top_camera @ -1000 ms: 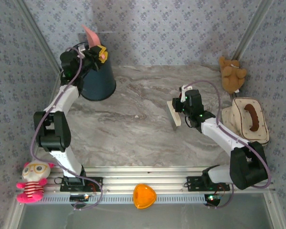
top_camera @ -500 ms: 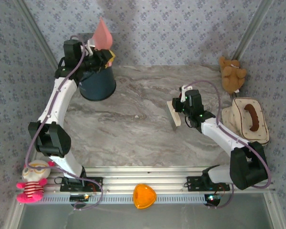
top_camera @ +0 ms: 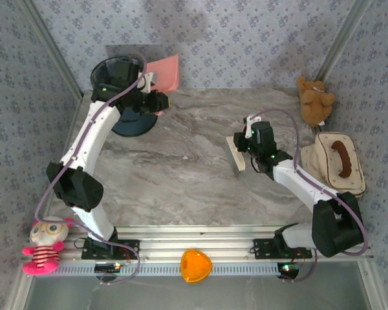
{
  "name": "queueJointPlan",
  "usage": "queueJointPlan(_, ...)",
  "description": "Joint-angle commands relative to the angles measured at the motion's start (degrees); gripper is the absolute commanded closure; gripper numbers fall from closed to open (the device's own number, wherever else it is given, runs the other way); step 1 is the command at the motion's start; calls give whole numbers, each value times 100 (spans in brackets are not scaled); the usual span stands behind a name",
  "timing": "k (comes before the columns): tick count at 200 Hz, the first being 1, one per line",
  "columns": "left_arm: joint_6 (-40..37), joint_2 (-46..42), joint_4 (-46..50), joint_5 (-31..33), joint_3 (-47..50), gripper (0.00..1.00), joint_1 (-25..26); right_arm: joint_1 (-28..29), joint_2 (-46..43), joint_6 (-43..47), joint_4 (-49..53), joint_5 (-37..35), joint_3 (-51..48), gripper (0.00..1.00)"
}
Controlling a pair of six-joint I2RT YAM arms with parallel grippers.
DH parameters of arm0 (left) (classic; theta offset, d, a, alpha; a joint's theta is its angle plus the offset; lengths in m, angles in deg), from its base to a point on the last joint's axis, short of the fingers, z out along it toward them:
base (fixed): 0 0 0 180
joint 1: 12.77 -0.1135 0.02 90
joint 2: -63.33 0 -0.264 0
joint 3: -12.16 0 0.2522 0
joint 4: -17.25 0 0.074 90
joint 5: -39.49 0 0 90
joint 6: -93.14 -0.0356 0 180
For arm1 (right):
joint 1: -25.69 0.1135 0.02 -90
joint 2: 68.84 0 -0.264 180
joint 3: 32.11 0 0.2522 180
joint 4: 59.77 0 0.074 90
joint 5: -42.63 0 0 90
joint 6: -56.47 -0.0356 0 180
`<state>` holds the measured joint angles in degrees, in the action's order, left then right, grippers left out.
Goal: Sweep away the paper scraps from the table
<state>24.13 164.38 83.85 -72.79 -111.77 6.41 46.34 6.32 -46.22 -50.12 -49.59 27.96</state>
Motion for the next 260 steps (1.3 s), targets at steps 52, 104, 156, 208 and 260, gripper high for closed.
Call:
queueJointPlan(52,-1485,677,1237,1403,-528,100,757,-1,-293,46,-87,-225,-39,100)
queueJointPlan(104,-2000,1382,1751,1897,-788,100,1195,-23,-361,92,-25,-347,-69,100)
queueJointPlan(156,-2261,2036,1948,1984,-936,100,1404,-53,-457,117,49,-546,-104,100)
queueJointPlan(208,-2428,2504,1945,1838,-980,100,1476,-70,-495,101,66,-548,-138,100)
queueJointPlan(260,-2521,2893,1844,1773,-1002,100,1501,-61,-513,91,105,-516,-150,100)
